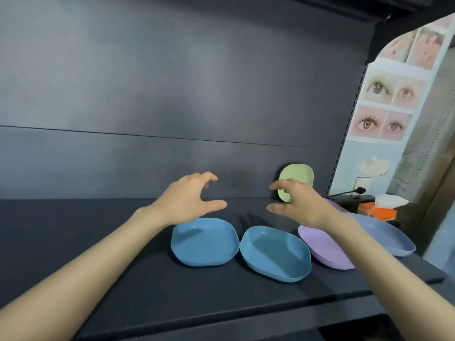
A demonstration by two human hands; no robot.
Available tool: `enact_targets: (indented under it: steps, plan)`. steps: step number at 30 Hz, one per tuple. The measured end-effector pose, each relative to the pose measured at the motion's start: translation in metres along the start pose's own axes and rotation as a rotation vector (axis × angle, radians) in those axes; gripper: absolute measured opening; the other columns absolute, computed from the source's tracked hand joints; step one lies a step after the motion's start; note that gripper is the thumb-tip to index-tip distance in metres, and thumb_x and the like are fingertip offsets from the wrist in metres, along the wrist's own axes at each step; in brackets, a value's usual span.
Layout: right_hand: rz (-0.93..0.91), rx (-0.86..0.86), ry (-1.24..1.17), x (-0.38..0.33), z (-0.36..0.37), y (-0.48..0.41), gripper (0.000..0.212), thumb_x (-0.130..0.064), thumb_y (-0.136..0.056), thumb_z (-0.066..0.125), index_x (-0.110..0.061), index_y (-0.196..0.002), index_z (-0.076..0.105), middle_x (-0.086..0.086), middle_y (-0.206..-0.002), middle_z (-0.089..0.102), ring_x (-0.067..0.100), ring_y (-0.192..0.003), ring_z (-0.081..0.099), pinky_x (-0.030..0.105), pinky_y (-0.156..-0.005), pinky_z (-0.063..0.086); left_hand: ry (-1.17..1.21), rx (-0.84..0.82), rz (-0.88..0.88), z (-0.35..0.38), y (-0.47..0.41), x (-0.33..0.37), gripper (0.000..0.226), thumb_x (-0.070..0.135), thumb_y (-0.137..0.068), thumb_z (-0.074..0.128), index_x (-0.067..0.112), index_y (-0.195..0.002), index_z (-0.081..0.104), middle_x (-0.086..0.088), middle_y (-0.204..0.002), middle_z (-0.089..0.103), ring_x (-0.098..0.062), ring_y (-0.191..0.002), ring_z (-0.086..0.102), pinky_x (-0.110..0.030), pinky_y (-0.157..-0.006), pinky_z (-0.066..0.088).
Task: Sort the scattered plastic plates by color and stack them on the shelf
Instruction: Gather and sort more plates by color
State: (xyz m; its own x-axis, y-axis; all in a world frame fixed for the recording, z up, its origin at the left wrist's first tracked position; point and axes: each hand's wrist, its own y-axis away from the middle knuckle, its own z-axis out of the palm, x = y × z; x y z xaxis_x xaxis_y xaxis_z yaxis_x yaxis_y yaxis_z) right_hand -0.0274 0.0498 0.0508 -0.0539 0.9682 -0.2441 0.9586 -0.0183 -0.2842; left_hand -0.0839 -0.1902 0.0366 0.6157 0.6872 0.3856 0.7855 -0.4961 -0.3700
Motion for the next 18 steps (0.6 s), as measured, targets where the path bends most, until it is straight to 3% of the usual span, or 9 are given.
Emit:
enact_targets:
  steps: [6,9,13,18]
  plan:
    - [-0.007,-0.283,-0.167,0.034,0.025,0.013,0.065,-0.043,-0.078,0.072,-0.020,-0.132,0.046,0.005,-0.131,0.050,0.020,-0.123,0.047,0.031,-0.102,0.039,0.106,0.071,-0.366,0.042,0.038,-0.003,0.077,0.056,-0.074,0.068,0.020,-0.136,0.039,-0.001,-0.136,0.043,-0.019,-0.130,0.036,-0.034,-0.106,0.034]
    - [-0.003,-0.337,-0.206,0.044,0.033,0.012,0.072,-0.047,-0.074,0.074,-0.019,-0.133,0.045,0.006,-0.131,0.052,0.019,-0.122,0.048,0.033,-0.102,0.040,0.170,0.097,-0.503,0.055,0.050,-0.001,0.087,0.054,-0.072,0.071,0.015,-0.140,0.033,-0.005,-0.139,0.037,-0.023,-0.131,0.035,-0.036,-0.107,0.034]
    - [-0.002,-0.378,-0.219,0.048,0.042,0.007,0.079,-0.049,-0.070,0.077,-0.019,-0.135,0.042,0.004,-0.130,0.052,0.017,-0.117,0.050,0.025,-0.094,0.039,0.248,0.149,-0.639,0.070,0.058,-0.003,0.099,0.053,-0.069,0.075,0.012,-0.143,0.026,-0.006,-0.144,0.034,-0.024,-0.133,0.035,-0.038,-0.107,0.034]
    - [0.010,-0.414,-0.212,0.050,0.050,0.001,0.083,-0.048,-0.064,0.081,-0.022,-0.133,0.043,-0.003,-0.116,0.051,0.014,-0.104,0.050,0.023,-0.087,0.040,0.275,0.182,-0.727,0.073,0.058,-0.006,0.114,0.056,-0.052,0.077,0.009,-0.142,0.026,-0.004,-0.139,0.044,-0.026,-0.129,0.040,-0.042,-0.104,0.038]
